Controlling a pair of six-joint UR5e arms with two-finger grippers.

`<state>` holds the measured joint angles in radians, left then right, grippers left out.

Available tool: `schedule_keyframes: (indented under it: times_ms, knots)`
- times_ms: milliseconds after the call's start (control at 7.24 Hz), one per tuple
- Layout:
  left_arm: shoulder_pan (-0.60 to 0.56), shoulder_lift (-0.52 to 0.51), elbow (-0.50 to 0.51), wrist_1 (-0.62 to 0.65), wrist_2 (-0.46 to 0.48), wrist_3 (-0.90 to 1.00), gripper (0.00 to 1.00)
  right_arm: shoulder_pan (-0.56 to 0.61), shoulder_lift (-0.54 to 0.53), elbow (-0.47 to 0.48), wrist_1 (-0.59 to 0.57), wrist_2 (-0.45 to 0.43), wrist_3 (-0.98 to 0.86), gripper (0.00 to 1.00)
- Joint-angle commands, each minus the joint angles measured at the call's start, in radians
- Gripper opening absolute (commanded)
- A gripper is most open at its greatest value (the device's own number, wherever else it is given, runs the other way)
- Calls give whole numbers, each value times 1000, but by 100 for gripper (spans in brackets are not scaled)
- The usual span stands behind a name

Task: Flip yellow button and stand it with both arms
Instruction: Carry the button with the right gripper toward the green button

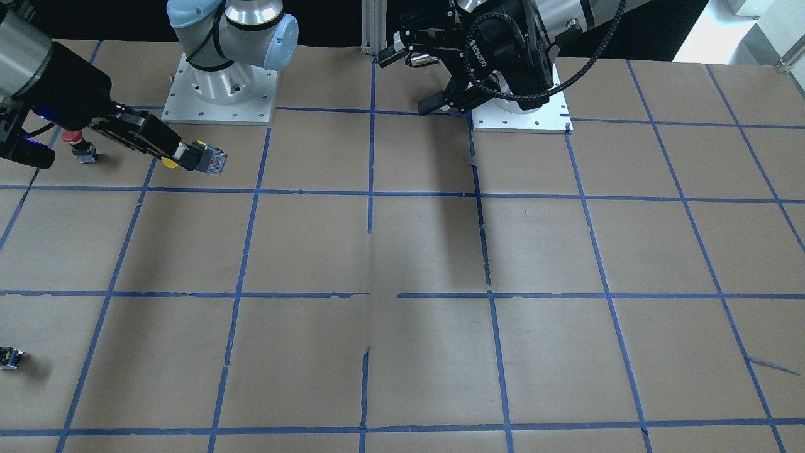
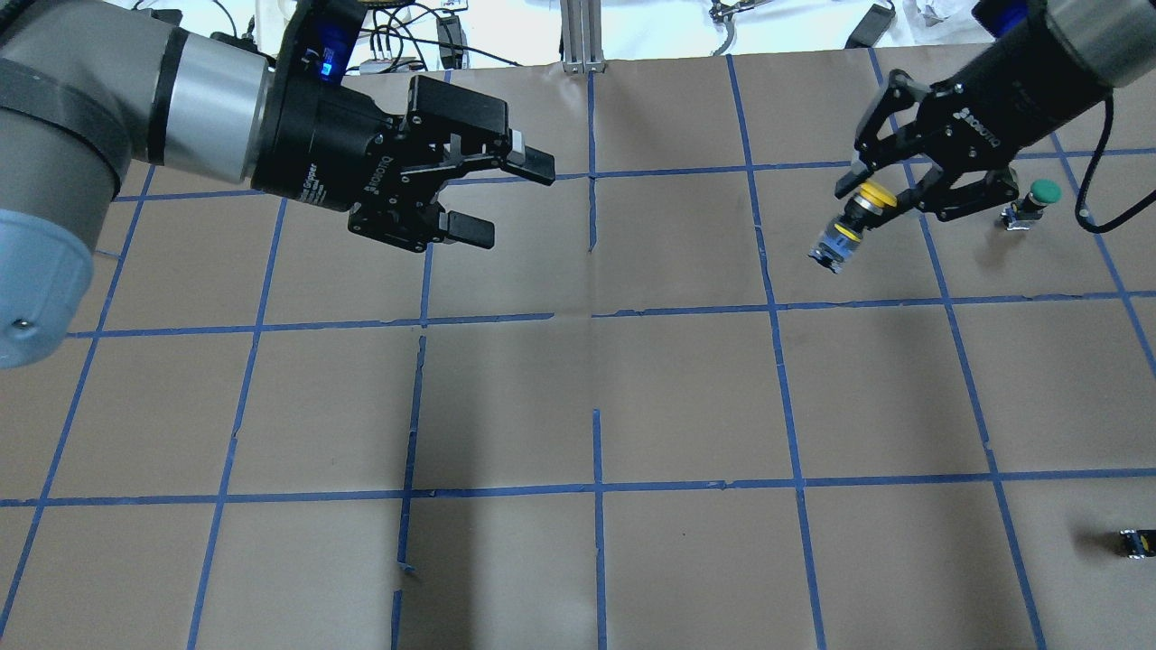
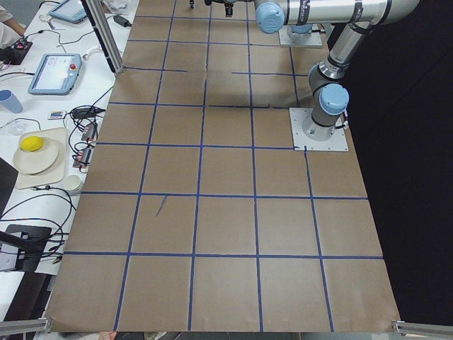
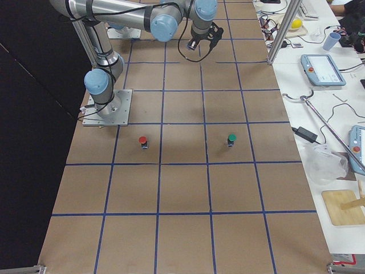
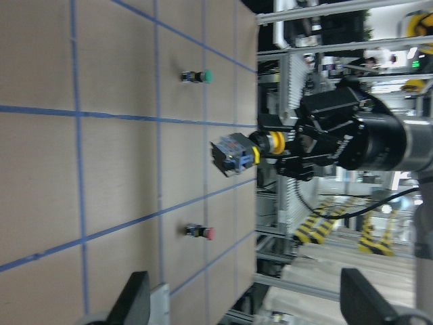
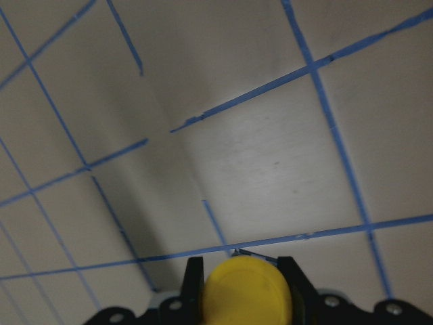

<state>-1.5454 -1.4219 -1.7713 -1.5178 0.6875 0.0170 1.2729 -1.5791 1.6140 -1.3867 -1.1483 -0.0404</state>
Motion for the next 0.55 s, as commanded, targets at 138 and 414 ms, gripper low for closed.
schedule_keyframes:
  times_ms: [138, 414]
  knots:
    - [-24, -3, 0, 1, 376, -2, 99, -180, 1, 119, -111, -193, -649, 19]
    - [-25, -11, 6, 2, 588, 6, 99, -231, 4, 197, -318, -231, -1017, 19]
